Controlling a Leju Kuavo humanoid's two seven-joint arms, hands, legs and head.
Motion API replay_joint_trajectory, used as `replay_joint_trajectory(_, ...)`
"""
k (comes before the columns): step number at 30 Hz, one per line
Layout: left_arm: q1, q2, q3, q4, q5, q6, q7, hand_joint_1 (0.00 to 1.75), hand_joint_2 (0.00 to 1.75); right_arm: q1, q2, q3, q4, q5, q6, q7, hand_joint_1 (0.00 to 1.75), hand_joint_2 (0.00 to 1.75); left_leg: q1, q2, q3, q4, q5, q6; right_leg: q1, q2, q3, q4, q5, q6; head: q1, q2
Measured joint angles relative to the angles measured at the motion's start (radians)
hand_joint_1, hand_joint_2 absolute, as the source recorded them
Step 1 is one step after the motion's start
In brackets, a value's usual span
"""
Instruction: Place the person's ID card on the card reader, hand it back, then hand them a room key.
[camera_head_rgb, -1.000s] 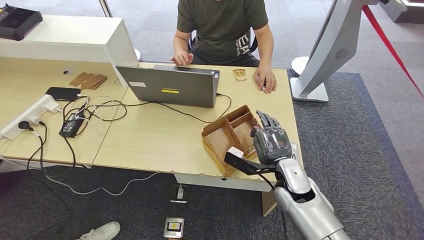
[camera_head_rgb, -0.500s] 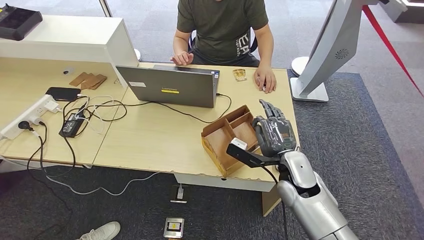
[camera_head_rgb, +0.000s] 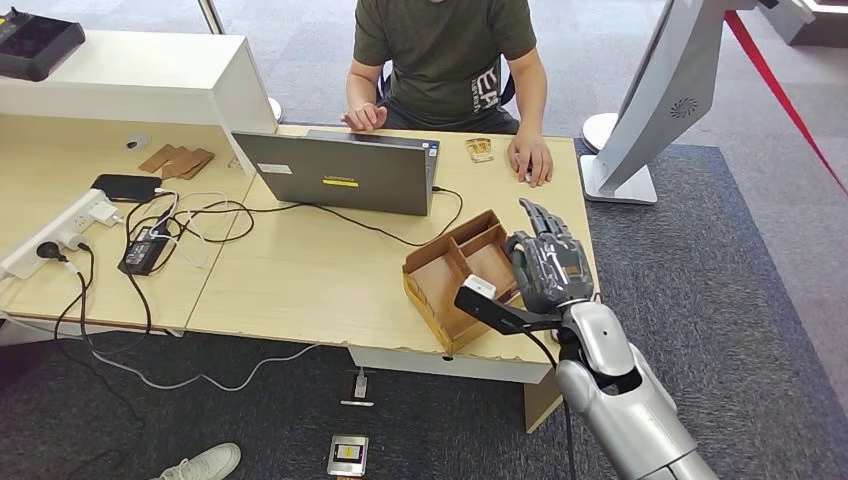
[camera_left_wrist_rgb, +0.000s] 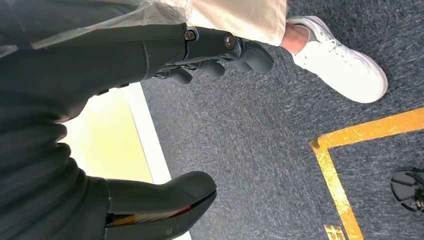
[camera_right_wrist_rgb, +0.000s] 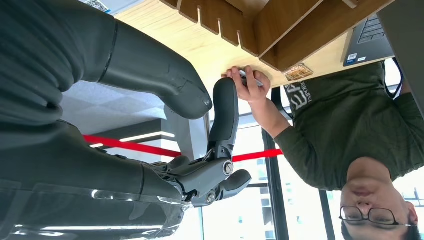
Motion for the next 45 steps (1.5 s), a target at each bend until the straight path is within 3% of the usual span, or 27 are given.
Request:
replay_joint_trajectory(4,0.0,0.0,0.0,0.0,0.0,0.0,0.0,0.0,1.75,0.0,0.0,-0.002,0.0,-0.003,-0.001,-0.001,1.75,1.75,0.0,0.0,0.0,0.0,0.0,0.0,0.0,0.0,0.0,0.0,0.0,0.0,0.0,0.0)
replay_joint_trajectory(8,0.0,0.0,0.0,0.0,0.0,0.0,0.0,0.0,1.75,0.0,-0.001,-0.002,0.0,-0.01,-0.001,-0.001,0.4,1.75,0.0,0.0,0.0,0.0,0.0,0.0,0.0,0.0,0.0,0.0,0.0,0.0,0.0,0.0)
replay_joint_trajectory(9,0.0,0.0,0.0,0.0,-0.001,0.0,0.0,0.0,1.75,0.0,-0.001,-0.003,0.0,-0.013,-0.003,-0.001,0.4,1.75,0.0,0.0,0.0,0.0,0.0,0.0,0.0,0.0,0.0,0.0,0.0,0.0,0.0,0.0)
replay_joint_trajectory(13,0.0,0.0,0.0,0.0,-0.001,0.0,0.0,0.0,1.75,0.0,-0.009,-0.014,0.002,-0.021,-0.02,-0.001,0.01,1.75,0.0,0.0,0.0,0.0,0.0,0.0,0.0,0.0,0.0,0.0,0.0,0.0,0.0,0.0)
replay_joint_trajectory(30,0.0,0.001,0.007,0.0,0.001,0.0,0.01,0.0,1.75,0.01,-0.087,-0.079,0.11,-0.043,-0.098,-0.026,0.0,1.75,0.0,0.0,0.0,0.0,0.0,0.0,0.0,0.0,0.0,0.0,0.0,0.0,0.0,0.0)
replay_joint_trajectory(45,-0.002,0.0,0.016,0.0,-0.003,0.0,0.007,0.0,1.75,0.009,-0.07,-0.069,0.26,-0.041,-0.12,-0.064,0.0,1.75,0.0,0.0,0.0,0.0,0.0,0.0,0.0,0.0,0.0,0.0,0.0,0.0,0.0,0.0)
